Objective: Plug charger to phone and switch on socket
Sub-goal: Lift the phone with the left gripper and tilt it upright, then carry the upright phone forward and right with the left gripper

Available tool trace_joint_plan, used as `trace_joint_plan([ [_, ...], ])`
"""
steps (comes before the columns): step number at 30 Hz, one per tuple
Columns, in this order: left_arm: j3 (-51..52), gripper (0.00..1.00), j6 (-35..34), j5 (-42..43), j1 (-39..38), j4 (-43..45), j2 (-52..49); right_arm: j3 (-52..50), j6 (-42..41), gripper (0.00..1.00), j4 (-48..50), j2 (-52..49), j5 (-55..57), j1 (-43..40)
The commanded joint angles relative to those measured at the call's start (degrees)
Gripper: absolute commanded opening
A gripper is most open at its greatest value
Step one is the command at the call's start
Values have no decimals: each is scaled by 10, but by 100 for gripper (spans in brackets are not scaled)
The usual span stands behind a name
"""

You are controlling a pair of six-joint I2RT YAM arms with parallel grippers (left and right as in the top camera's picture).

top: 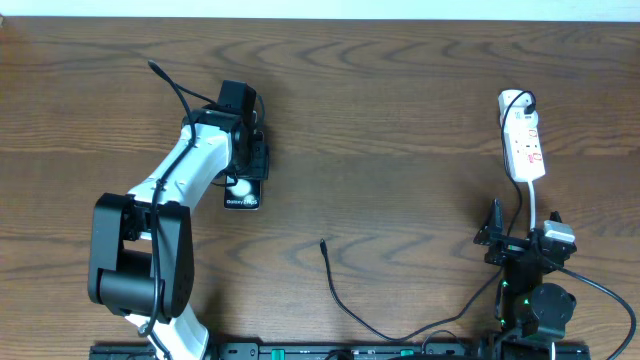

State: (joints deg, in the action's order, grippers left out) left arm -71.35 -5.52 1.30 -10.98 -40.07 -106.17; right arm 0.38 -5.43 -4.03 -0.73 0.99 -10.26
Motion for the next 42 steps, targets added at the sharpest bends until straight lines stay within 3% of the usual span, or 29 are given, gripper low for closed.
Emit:
trace_joint_plan([
  [1,-14,8,10,-9,0,-1,18,-1,3,99,-2,2,3,-2],
  [7,-14,7,9,2,0,-1,18,-1,3,99,-2,2,3,-2],
  [21,-16,8,9,142,5,4,18,-1,3,99,-2,2,3,-2],
  [36,-19,7,-1,527,91,59,18,-1,3,99,-2,-1,3,-2],
  [42,-19,8,-61,603,117,80,18,-1,3,99,-2,-1,3,-2],
])
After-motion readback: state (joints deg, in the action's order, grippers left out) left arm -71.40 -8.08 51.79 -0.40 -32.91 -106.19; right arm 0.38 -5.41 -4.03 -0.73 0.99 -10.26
